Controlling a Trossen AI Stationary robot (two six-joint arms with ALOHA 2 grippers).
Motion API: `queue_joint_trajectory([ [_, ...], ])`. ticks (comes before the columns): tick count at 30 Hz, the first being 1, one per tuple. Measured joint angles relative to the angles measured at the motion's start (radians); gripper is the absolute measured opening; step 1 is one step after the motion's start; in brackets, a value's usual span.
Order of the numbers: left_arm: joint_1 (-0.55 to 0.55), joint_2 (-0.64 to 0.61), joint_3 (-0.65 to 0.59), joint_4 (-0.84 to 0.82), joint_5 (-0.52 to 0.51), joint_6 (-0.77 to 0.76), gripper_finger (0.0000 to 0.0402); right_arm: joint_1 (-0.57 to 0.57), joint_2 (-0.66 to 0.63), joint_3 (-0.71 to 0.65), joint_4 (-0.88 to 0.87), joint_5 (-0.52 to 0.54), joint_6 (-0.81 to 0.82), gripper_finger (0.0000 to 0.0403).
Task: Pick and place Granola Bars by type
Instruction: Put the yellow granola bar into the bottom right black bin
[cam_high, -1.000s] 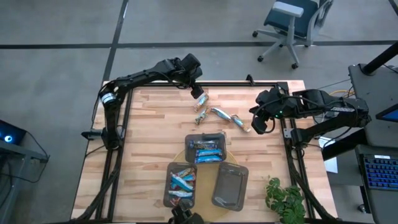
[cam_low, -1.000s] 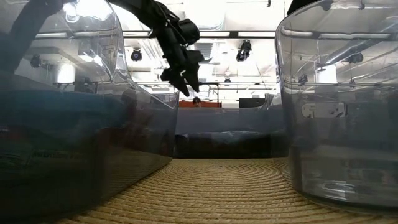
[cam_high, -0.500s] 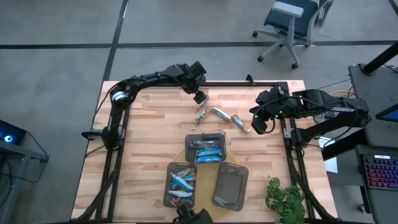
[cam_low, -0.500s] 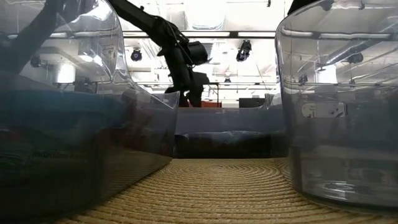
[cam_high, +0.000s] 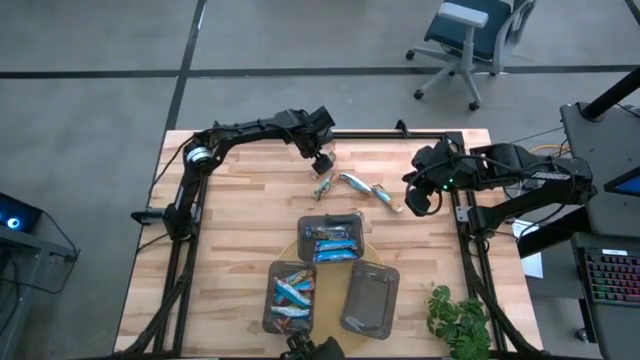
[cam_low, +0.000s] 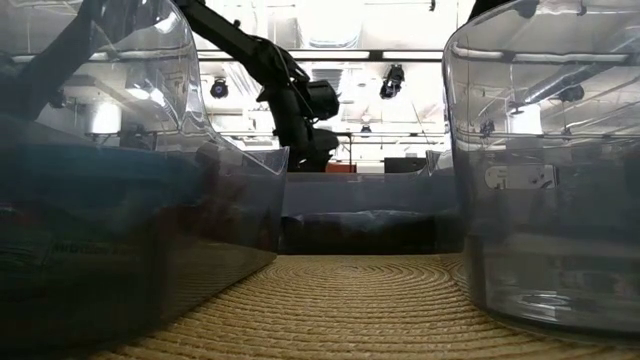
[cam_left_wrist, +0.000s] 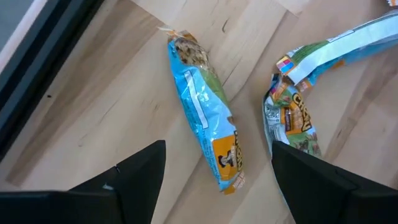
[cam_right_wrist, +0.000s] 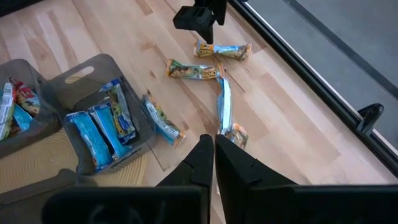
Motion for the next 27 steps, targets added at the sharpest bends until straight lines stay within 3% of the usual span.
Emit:
queue_joint_trajectory([
  [27,-0.007,0.0,0.0,0.018,0.024,0.113,0.0273,0.0,0.0,0.0,0.001,0.01,0.045,0.0009],
])
